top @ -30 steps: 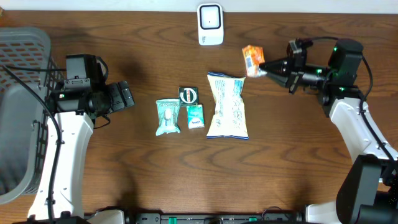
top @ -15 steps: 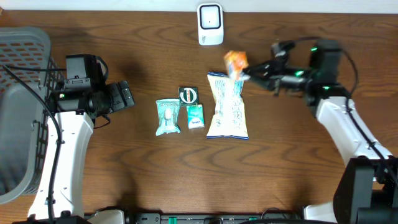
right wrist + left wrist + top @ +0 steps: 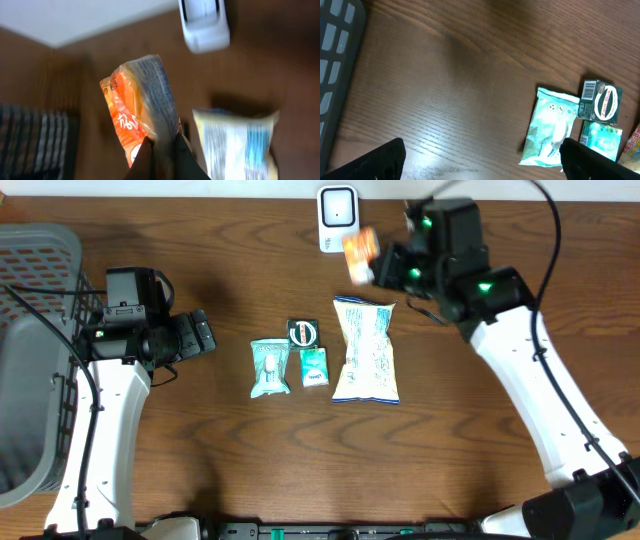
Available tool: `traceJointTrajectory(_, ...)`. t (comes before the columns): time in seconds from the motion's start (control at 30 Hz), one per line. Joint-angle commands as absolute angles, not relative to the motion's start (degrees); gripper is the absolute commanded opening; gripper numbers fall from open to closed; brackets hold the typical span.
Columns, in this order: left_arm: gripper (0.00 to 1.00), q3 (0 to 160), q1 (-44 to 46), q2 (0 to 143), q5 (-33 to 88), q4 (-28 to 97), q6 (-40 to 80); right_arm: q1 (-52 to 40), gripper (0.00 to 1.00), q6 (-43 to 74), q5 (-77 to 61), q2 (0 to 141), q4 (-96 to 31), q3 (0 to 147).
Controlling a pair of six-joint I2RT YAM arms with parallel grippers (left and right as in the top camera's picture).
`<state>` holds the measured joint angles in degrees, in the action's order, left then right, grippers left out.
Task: Scan the item barcode
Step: 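Hold the Kleenex pack in front of the scanner window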
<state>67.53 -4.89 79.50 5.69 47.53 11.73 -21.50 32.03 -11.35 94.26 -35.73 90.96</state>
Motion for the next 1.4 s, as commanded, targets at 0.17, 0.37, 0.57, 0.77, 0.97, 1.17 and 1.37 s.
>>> traceJointTrajectory(0.17, 0.98, 68.1, -5.1, 79.8, 5.6, 47.5, 11.0, -30.9, 0.02, 6.2, 30.9, 111.3, -5.1, 92.8)
traceJointTrajectory(0.37, 0.98, 68.1, -5.1, 79.8, 5.6, 47.5, 11.0, -31.4, 0.02, -11.0, 36.4, 124.1, 14.0, 92.8)
traceJointTrajectory(0.57, 0.98, 68.1, -5.1, 79.8, 5.6, 47.5, 11.0, -32.0, 0.02, -16.4, 41.3, 129.5, 21.4, 92.8)
traceJointTrajectory(0.77, 0.98, 68.1, -5.1, 79.8, 5.6, 47.5, 11.0, -31.9, 0.02, -17.7, 38.8, 129.8, 20.0, 92.8)
traceJointTrajectory(0.97, 0.98, 68.1, -5.1, 79.8, 5.6, 47.5, 11.0, -31.0, 0.01, -26.0, 34.7, 131.8, 20.5, 92.8)
traceJointTrajectory(1.17, 0.98, 68.1, -5.1, 79.8, 5.6, 47.5, 11.0, -30.2, 0.01, -36.5, 34.8, 135.0, 26.7, 92.8)
traceJointTrajectory(1.37, 0.98, 68.1, -5.1, 79.8, 5.6, 47.5, 11.0, -28.9, 0.01, -36.4, 33.2, 135.2, 29.6, 92.8)
